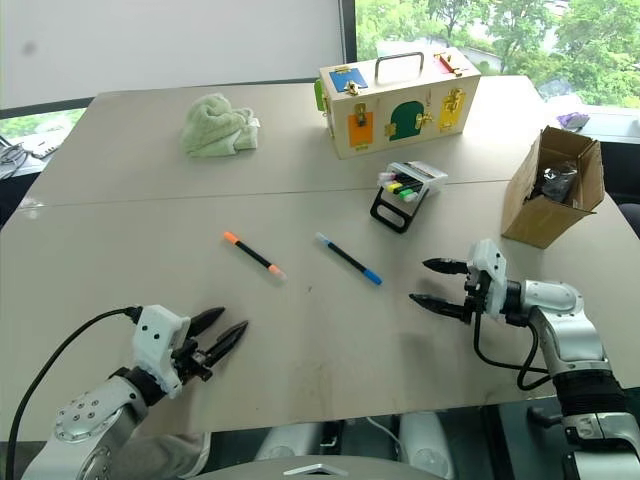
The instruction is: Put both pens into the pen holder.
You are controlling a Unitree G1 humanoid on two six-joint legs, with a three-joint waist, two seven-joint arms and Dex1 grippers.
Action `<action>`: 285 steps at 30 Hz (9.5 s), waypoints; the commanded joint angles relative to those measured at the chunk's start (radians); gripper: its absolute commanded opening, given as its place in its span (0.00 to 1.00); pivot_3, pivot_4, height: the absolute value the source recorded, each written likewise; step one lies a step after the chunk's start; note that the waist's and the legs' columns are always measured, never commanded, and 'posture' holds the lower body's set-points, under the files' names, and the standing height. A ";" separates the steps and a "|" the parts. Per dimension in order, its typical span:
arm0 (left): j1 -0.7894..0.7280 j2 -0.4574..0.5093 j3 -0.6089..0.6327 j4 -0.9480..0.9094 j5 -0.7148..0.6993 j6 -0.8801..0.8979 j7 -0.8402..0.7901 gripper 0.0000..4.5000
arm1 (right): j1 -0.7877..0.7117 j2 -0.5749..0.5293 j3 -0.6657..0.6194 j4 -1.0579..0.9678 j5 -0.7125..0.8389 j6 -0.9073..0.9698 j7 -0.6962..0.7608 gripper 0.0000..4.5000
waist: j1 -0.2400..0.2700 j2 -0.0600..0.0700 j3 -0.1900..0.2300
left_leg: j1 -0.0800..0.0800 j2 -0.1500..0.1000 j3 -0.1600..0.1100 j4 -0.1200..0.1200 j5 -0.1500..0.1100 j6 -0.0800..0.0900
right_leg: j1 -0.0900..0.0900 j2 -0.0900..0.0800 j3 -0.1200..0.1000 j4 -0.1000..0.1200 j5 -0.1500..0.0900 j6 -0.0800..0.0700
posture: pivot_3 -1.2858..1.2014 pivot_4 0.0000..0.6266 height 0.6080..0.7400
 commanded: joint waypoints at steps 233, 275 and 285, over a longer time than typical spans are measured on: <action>-0.356 0.171 0.048 -0.043 -0.331 0.238 -0.189 1.00 | -0.115 0.168 0.205 -0.296 -0.046 0.254 -0.312 0.02 | -0.024 -0.002 0.000 | -0.011 0.000 -0.002 0.006 0.004 -0.007 | -0.013 0.004 0.002 0.007 0.001 0.000 | 0.52 0.24 1.00; -0.721 0.071 -0.212 0.053 -0.514 0.278 -0.191 0.00 | -0.364 0.107 0.281 -0.444 0.167 0.697 -0.290 0.83 | -0.025 -0.003 0.000 | -0.010 -0.001 -0.003 0.008 0.005 -0.008 | -0.011 0.007 0.001 0.009 0.001 0.000 | 0.52 0.24 1.00; -0.749 0.033 -0.231 0.106 -0.459 0.270 -0.236 0.00 | -0.402 0.131 0.253 -0.462 0.205 0.771 -0.307 0.00 | -0.024 -0.003 0.000 | -0.012 -0.001 -0.003 0.008 0.005 -0.007 | -0.012 0.005 0.001 0.006 0.001 0.000 | 0.52 0.24 1.00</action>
